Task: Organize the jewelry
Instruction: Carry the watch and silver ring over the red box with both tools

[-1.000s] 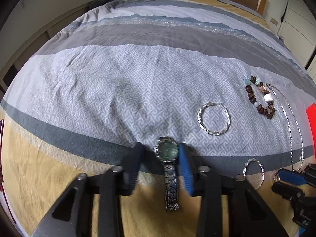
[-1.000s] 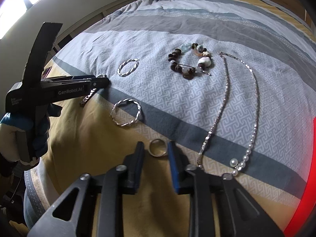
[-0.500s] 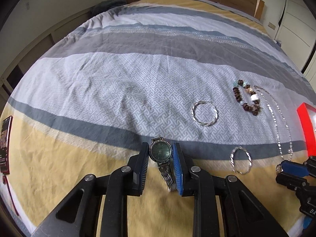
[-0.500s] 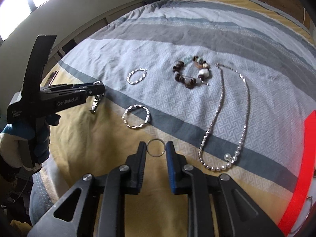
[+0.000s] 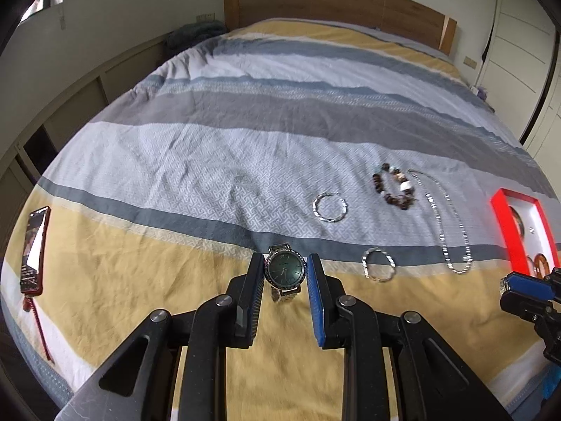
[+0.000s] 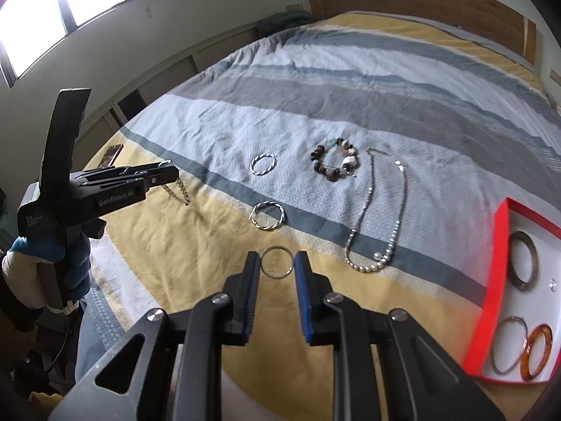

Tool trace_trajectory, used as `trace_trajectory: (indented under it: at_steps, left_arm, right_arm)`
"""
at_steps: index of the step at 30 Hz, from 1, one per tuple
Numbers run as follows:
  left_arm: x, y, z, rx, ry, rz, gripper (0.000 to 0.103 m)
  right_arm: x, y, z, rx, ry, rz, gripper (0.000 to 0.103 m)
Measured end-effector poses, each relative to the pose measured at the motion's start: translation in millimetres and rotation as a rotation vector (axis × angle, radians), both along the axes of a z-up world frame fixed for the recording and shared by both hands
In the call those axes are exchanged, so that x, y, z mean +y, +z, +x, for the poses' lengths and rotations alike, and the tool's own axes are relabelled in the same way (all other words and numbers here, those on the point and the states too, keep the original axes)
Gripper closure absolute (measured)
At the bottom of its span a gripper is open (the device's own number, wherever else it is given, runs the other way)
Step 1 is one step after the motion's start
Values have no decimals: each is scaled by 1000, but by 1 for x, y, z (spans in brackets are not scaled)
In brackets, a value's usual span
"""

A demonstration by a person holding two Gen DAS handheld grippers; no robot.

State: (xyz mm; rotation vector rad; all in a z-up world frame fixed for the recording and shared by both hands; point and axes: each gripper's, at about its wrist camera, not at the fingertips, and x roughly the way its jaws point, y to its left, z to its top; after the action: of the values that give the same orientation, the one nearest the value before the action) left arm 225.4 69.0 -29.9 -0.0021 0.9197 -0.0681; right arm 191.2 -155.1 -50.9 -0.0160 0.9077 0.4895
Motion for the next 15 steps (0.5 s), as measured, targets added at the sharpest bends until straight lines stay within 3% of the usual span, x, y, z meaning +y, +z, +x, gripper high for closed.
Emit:
trace_trajectory:
  at_steps: [15]
  left_arm:
    - [-34,54,-57,-107,-57,-18,79]
  right_arm:
    - [-43,51,-69,-103,-90,-4,84]
